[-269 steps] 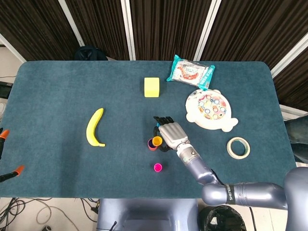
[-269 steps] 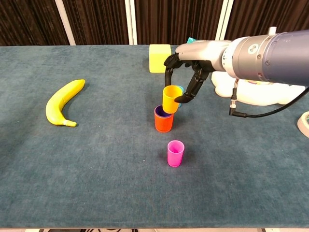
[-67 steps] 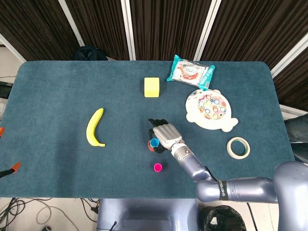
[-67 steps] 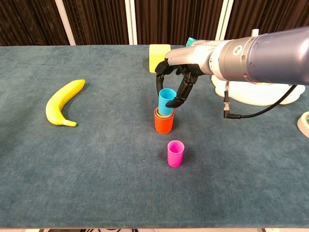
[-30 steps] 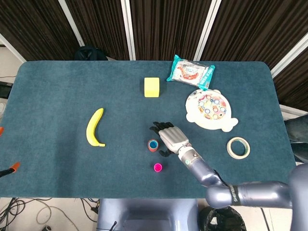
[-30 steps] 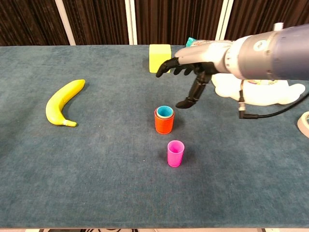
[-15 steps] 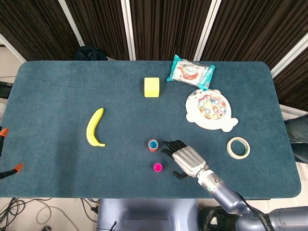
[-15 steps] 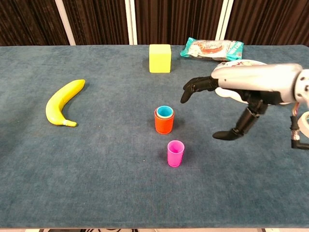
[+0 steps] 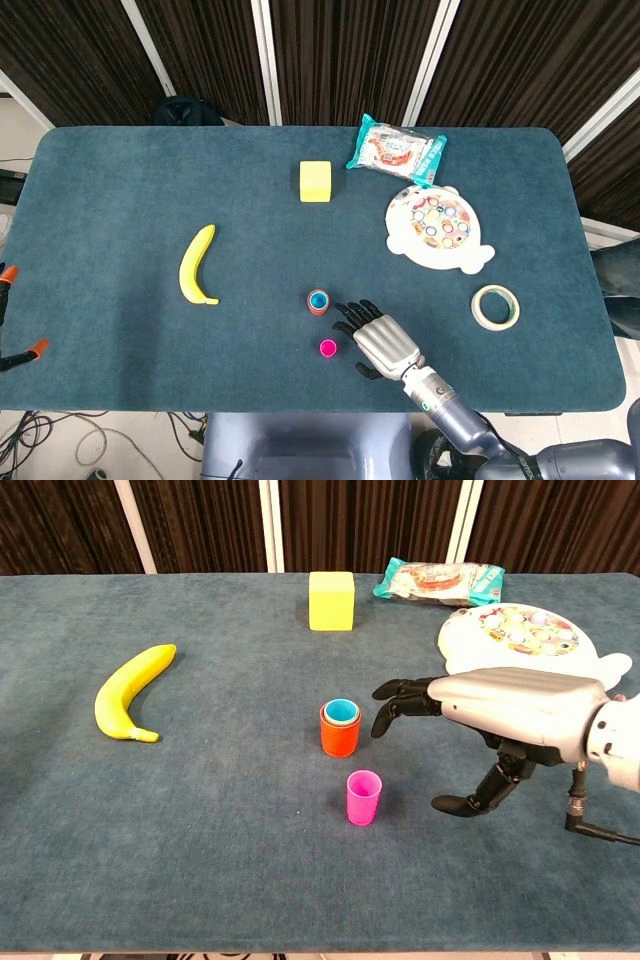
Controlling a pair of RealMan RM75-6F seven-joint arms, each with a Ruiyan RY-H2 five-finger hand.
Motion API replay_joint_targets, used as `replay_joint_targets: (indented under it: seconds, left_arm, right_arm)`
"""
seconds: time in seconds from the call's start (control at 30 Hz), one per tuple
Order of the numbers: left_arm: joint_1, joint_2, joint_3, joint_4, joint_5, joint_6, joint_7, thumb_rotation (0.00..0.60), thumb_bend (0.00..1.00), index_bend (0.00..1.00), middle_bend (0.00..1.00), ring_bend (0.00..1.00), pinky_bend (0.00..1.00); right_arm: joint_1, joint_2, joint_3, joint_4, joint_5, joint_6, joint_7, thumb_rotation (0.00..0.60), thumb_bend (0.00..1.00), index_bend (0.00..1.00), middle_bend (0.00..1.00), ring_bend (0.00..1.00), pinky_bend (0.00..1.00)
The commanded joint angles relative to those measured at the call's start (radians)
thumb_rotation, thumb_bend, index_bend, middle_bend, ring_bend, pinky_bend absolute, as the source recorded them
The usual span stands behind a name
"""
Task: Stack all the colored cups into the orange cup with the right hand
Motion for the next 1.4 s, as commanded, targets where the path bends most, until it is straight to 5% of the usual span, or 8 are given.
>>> replay_joint_targets:
  seconds: [0.03, 1.4]
  left_arm:
    - [0.0, 0.0, 0.0, 0.0, 0.0, 0.0, 0.0, 0.6, 0.0, 0.0, 0.0, 0.0, 0.04]
    - [0.0, 0.003, -0.002, 0.002, -0.002, 0.002, -0.007, 0.6, 0.0, 0.0, 0.0, 0.0, 0.04]
  right_arm:
    - [-0.002, -0.012, 0.011, 0.009, 0.008, -0.006, -0.008, 0.6, 0.39, 0.25, 0.0, 0.08, 0.1]
    - [0.041, -0.169, 0.121, 0.14, 0.097, -0.104, -0.05, 0.6, 0.41, 0.43, 0.0, 0.09, 0.1]
